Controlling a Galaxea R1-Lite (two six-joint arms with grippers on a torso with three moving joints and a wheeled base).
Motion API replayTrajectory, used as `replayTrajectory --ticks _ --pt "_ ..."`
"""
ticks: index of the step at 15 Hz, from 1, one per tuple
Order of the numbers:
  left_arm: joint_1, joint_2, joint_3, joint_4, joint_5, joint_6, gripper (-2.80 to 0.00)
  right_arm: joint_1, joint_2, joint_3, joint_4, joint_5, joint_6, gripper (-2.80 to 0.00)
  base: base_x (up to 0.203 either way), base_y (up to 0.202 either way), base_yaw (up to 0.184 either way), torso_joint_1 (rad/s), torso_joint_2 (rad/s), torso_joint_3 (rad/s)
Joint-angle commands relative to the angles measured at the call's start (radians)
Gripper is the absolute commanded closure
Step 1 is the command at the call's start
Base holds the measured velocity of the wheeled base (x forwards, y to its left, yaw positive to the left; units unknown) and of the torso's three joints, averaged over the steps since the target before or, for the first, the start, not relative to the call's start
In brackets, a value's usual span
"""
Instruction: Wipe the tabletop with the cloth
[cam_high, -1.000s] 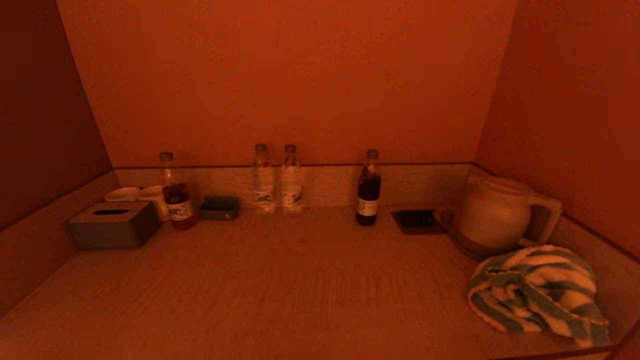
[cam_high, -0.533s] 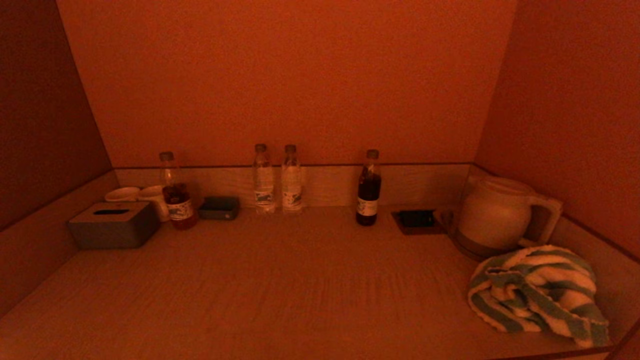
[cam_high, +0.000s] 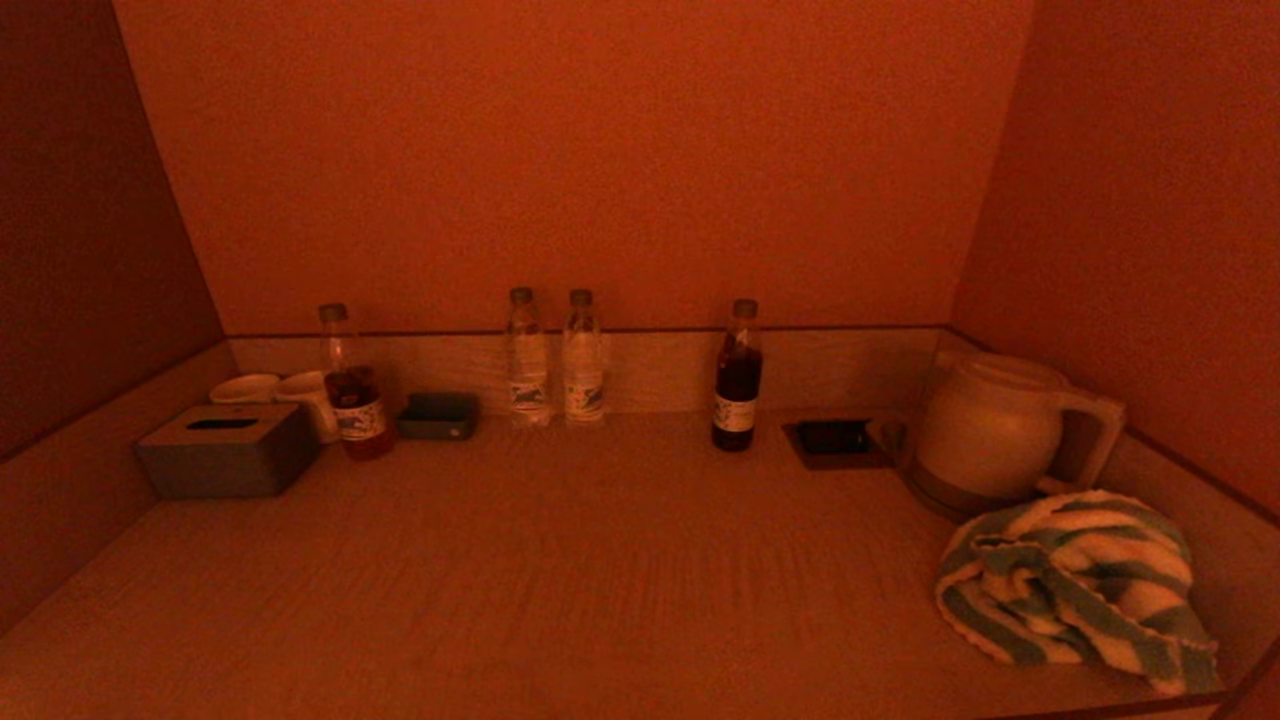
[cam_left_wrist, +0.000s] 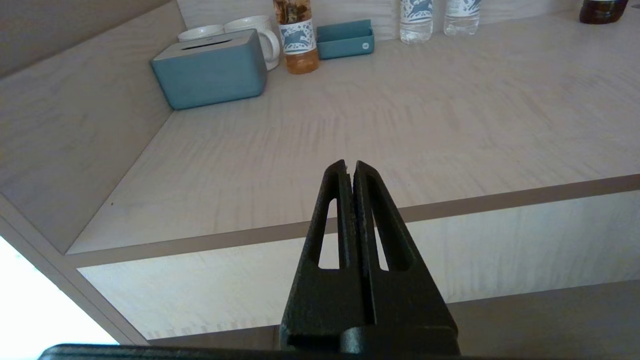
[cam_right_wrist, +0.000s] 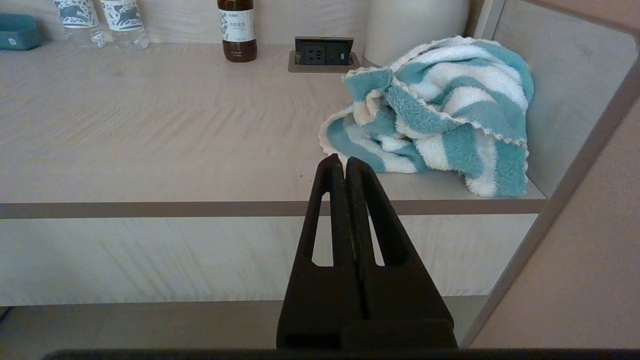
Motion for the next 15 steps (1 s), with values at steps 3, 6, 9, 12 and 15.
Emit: replayTrajectory --ticks 3,6,9,12,15 --pt "0.001 0.000 0.000 0.000 0.000 0.001 0.00 0.000 0.000 0.000 0.000 0.001 -0.001 0.00 0.000 0.000 0.000 0.000 0.00 0.000" --pt "0.001 0.000 0.000 0.000 -0.001 0.001 0.00 0.000 0.000 0.000 0.001 -0.001 -0.005 0.00 0.000 0.000 0.000 0.000 0.00 0.000" --pt "0.001 0.000 0.000 0.000 -0.001 0.001 0.00 0.000 0.000 0.000 0.001 0.001 -0.007 0.00 0.000 0.000 0.000 0.000 0.00 0.000" --pt "0.001 0.000 0.000 0.000 0.000 0.001 0.00 0.000 0.000 0.000 0.001 0.001 -0.007 0.00 0.000 0.000 0.000 0.000 0.00 0.000" --pt "0.000 0.000 0.000 0.000 0.000 0.001 0.00 0.000 0.000 0.000 0.000 -0.001 -0.005 0.00 0.000 0.000 0.000 0.000 0.00 0.000"
